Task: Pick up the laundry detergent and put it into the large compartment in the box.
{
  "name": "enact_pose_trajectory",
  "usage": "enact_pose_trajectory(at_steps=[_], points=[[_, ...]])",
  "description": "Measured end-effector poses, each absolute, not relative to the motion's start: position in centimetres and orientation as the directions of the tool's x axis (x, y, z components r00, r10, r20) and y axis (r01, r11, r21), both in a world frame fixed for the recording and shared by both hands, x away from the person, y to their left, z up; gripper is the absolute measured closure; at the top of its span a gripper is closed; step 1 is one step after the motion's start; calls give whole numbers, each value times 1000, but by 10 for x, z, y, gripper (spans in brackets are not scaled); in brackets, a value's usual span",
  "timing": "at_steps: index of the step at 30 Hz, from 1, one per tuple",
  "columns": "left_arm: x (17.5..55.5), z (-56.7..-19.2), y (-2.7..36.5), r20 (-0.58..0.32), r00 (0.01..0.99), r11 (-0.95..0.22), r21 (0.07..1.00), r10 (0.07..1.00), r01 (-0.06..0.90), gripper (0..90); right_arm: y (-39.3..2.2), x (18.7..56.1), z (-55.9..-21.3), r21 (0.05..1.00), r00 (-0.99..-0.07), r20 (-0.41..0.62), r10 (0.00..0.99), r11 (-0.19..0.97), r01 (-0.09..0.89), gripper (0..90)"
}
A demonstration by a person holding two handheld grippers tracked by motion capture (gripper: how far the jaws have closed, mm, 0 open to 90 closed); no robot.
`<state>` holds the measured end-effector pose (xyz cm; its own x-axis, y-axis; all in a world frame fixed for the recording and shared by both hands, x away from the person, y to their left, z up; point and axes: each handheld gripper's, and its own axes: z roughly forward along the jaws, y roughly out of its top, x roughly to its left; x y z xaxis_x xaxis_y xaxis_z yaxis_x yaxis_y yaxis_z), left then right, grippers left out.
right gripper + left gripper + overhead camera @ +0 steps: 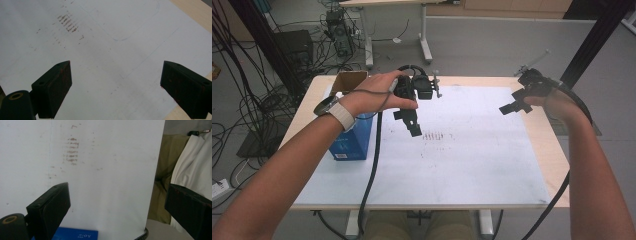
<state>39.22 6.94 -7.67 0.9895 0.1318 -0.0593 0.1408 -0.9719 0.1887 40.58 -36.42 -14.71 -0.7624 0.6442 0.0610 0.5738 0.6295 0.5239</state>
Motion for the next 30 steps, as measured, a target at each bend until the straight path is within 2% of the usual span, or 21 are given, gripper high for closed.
enact_pose_trajectory(at_steps=[30], points=[[392,-81,70,-59,988,-973,177,142,150,71,-365,404,-148,521,-762,58,645,631,574,102]])
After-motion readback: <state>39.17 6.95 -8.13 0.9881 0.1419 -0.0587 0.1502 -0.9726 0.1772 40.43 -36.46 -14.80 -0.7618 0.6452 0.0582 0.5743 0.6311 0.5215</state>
